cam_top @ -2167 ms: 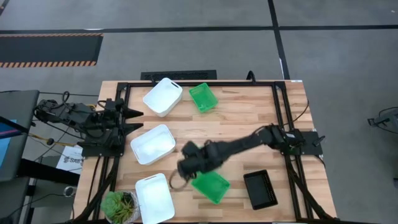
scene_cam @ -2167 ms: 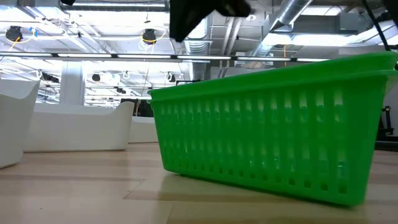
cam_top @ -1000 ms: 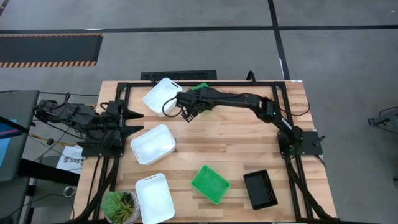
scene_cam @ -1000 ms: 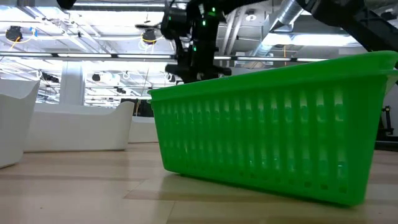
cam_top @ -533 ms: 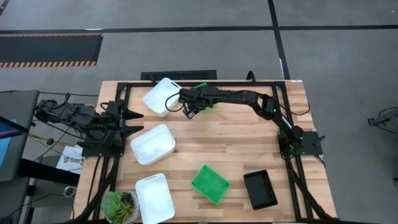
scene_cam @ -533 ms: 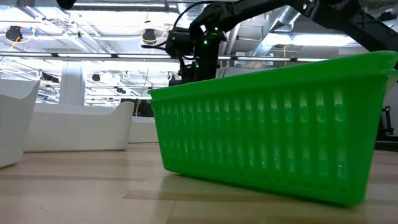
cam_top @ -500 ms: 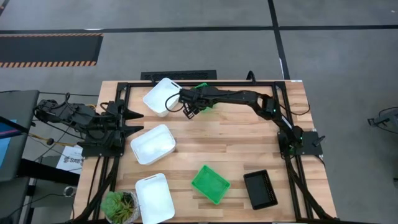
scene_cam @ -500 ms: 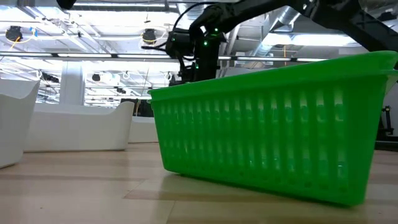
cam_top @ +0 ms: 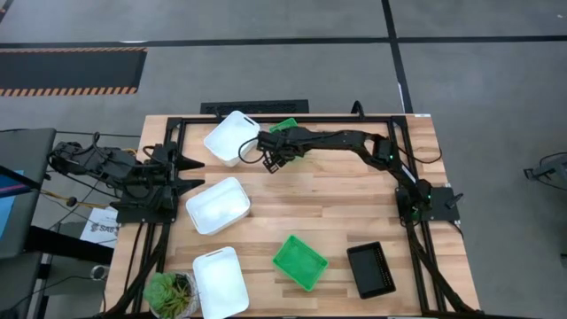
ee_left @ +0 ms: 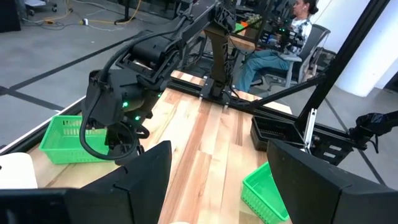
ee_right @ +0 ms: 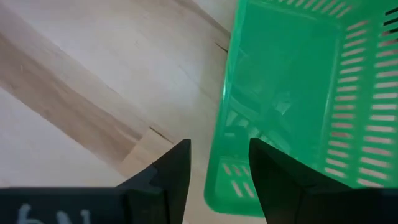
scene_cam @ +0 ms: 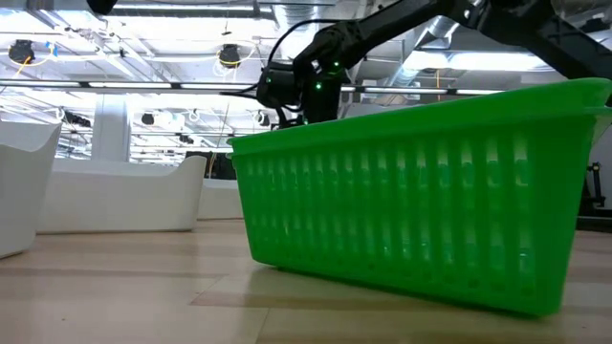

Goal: Stack baskets by color
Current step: Stack the top green bin on the bottom green bin

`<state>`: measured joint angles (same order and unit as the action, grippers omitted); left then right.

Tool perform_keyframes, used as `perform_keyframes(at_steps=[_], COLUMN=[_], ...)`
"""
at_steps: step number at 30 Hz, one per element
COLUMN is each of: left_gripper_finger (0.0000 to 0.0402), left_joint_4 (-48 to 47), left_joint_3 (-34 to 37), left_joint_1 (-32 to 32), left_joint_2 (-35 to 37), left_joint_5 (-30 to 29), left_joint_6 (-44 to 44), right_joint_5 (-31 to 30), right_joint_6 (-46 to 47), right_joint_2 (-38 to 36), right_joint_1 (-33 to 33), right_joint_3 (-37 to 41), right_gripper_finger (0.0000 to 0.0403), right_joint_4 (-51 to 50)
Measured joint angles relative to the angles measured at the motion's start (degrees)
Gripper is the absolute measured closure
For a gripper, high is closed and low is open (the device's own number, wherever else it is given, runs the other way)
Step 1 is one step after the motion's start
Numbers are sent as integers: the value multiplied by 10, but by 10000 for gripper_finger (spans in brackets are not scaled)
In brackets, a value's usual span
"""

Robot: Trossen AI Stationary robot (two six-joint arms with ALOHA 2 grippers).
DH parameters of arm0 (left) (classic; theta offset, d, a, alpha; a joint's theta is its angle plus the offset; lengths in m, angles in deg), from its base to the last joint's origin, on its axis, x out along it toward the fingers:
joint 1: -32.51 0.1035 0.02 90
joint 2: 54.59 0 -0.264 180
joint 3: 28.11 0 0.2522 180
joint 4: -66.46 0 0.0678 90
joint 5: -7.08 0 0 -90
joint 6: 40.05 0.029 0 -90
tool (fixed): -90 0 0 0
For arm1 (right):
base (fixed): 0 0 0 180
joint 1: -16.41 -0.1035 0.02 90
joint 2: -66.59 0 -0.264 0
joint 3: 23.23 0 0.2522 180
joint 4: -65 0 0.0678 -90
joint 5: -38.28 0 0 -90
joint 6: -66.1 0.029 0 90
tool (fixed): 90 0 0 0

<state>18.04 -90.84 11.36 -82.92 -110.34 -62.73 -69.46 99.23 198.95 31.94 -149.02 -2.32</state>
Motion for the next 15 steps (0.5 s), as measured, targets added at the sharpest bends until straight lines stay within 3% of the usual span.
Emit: perform_keyframes(at_steps=[6,15], left_gripper_finger=[148,148], left_joint_4=[-8,-7], left_joint_3=[0,0], left_joint_1=[0,0], left_joint_2=[0,0], left_joint_5=[0,-3], left_joint_6=[0,10], right_joint_5=[2,17], right_joint_6=[4,9], right_joint_2=[1,1], right_joint_1=[0,4], right_joint_3=[5,5], right_gripper_finger=[254,381], right_joint_4=[2,0])
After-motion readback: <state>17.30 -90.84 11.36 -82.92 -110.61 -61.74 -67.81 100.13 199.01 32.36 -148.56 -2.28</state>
